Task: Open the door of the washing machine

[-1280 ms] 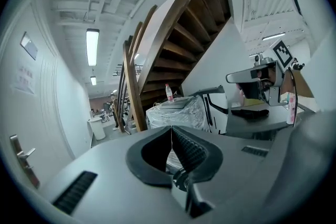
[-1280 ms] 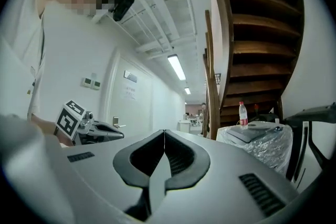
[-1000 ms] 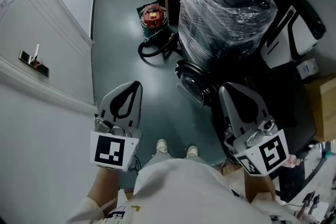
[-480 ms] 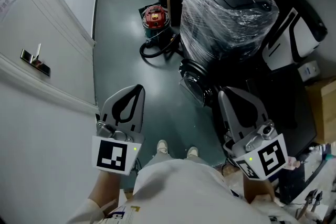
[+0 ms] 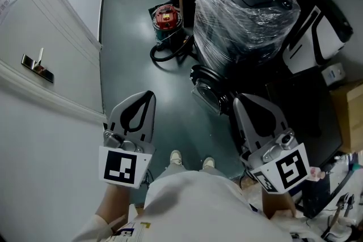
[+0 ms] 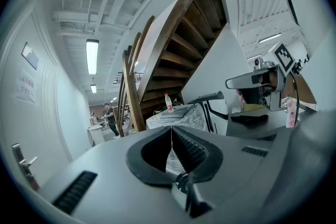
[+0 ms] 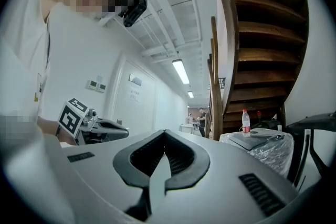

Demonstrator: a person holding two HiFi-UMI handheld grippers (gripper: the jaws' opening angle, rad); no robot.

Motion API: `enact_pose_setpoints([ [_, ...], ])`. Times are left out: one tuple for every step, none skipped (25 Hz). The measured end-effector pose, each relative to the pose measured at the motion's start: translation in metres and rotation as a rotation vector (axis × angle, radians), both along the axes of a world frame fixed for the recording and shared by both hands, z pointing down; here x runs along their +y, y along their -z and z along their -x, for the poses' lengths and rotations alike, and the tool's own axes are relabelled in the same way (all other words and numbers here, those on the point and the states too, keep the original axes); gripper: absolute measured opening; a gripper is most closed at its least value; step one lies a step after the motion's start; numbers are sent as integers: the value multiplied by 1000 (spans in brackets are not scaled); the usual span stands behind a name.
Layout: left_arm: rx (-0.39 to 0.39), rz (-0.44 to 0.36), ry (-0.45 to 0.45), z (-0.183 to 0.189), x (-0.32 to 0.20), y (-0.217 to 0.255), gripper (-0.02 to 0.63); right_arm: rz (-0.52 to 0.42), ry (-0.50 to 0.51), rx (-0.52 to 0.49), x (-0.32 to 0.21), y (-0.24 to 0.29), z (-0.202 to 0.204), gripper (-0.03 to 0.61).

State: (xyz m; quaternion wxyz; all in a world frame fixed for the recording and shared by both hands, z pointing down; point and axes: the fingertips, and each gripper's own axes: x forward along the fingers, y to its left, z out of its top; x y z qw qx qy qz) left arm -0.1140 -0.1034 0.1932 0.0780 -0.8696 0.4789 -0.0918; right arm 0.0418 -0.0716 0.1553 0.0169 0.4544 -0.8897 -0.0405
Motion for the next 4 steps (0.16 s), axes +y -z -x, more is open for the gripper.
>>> enact_pose_setpoints([
  [-1, 0, -2, -1, 0, 0, 20, 2, -1, 1, 0, -1, 0, 28],
  [-3, -1, -4, -1, 1, 0, 20, 4, -2, 1, 0, -1, 0, 28],
  [-3, -2, -6, -2, 1, 0, 20, 7, -2, 0, 0, -2, -1, 28],
  [-4, -3, -8, -3, 2, 0, 20, 10, -3, 0, 0, -3, -1, 28],
])
